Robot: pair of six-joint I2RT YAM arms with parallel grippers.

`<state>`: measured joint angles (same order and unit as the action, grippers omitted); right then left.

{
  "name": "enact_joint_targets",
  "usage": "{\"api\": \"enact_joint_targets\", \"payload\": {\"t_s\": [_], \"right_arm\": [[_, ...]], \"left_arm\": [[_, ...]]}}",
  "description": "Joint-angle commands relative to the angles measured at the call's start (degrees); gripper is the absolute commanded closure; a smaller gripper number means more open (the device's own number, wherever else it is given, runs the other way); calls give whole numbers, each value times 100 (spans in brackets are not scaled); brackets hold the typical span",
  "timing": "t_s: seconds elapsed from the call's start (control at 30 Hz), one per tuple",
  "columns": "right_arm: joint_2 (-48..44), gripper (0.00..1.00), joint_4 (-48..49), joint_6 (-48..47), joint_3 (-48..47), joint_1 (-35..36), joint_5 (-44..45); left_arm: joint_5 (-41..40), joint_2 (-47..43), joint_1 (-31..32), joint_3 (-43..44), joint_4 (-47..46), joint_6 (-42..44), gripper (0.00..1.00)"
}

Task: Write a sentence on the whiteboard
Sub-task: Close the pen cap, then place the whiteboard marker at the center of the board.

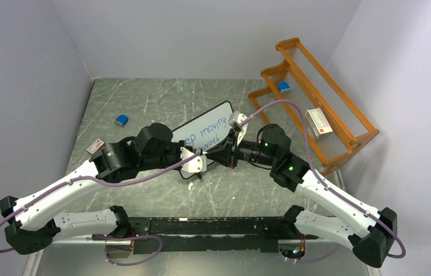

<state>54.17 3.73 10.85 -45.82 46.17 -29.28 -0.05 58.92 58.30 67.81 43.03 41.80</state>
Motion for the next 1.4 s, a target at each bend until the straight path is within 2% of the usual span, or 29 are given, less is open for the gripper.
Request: {"api": "enact_joint_targets", "payload": {"t_s": [0.0, 0.17, 0.33, 0.43, 0.6, 0.73, 1.0, 1.1, 1.27, 1.37], "right_arm": [[29, 100, 139, -87, -82, -3, -229], [424, 100, -130, -16, -418, -3, -267], [861, 100, -354, 142, -615, -4, -342], [831, 100, -615, 116, -547, -5, -72], [631, 100, -1126, -97, -341, -61, 404], [507, 100, -1103, 6, 122, -91, 558], [543, 100, -98, 615, 1391, -39, 651], [699, 100, 352, 818, 1812, 83, 795], [1192, 100, 947, 1132, 2260, 264, 1121], [1460, 100, 1109, 1312, 2427, 295, 1357]], "left_arm": [[273, 143, 23, 294, 57, -3, 93], [779, 338, 78, 417, -89, -119, 95], [415, 248, 429, 224, -574, -169, 95], [62, 155, 444, 114, -683, -193, 95], [-1157, -159, 442, -283, -966, -553, 76], [-2252, -451, 438, -640, -1249, -985, 60], [-3951, -1272, 441, -1363, -1757, -2359, 20], [-4326, -1509, 437, -1523, -1877, -3188, 14], [-4546, -1562, 441, -1738, -1814, -4414, 11], [-4589, -1485, 437, -1821, -1753, -4852, 11]]}}
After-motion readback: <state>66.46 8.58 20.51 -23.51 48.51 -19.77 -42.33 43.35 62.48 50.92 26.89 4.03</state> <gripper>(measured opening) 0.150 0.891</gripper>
